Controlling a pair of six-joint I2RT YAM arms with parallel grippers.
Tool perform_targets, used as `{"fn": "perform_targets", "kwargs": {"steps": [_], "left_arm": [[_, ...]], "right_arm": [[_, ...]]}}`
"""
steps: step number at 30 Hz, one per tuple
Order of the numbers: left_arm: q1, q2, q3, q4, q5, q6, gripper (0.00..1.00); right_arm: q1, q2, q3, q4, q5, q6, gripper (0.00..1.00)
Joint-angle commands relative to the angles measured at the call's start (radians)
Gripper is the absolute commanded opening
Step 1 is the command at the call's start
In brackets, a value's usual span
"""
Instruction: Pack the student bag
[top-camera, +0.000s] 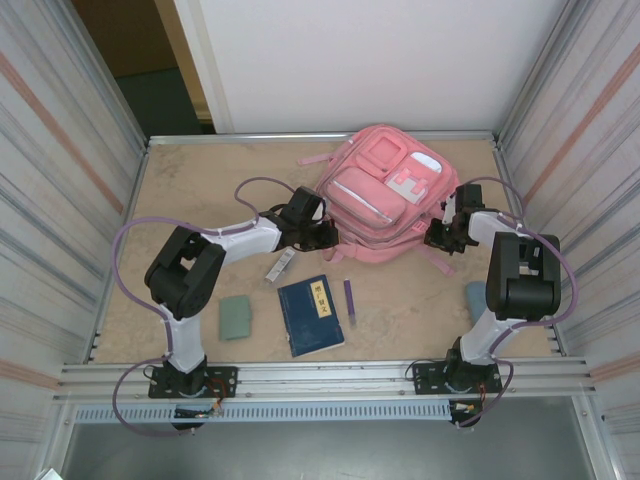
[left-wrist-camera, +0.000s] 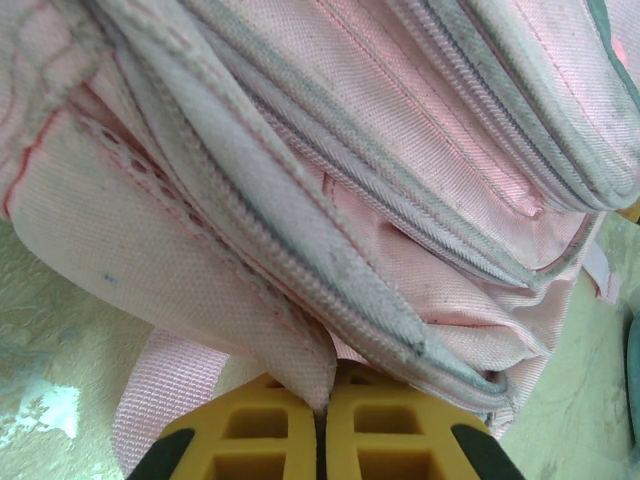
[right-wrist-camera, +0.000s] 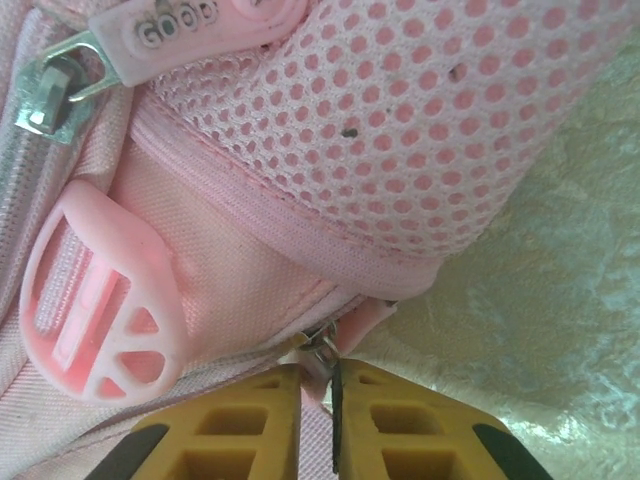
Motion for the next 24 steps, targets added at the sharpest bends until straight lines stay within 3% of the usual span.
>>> {"fn": "perform_targets", "kwargs": {"steps": [1,4,7,13,19,24], "left_arm": [[-0.007,-0.059,0.014,0.058,0.072,0.017,0.00],[-0.007,-0.068,0.010,0.056,0.075,0.020,0.00],[-0.007,-0.078,0.010,0.063,0.080,0.018,0.00],[-0.007,-0.078,0.020,0.069,0.093,0.009,0.00],[-0.009,-0.069,0.013,0.071,0.067,0.009,0.00],[-0.013,-0.038,0.020,0.091,0.057,-0.007,0.00]], "right_arm": [[-0.005,0.034,0.001,0.003,-0.009,-0.028,0.14],[-0.004,0.028,-0.003,0.003,-0.010,-0.029,0.15],[-0.003,0.018,-0.016,0.012,-0.023,-0.036,0.27],[-0.002,0.024,-0.001,-0.010,-0.048,-0.040,0.09],[0.021,-0.052,0.005,-0.113,-0.027,-0.008,0.06],[0.065,-0.029,0.032,-0.258,-0.012,-0.023,0.05]]}}
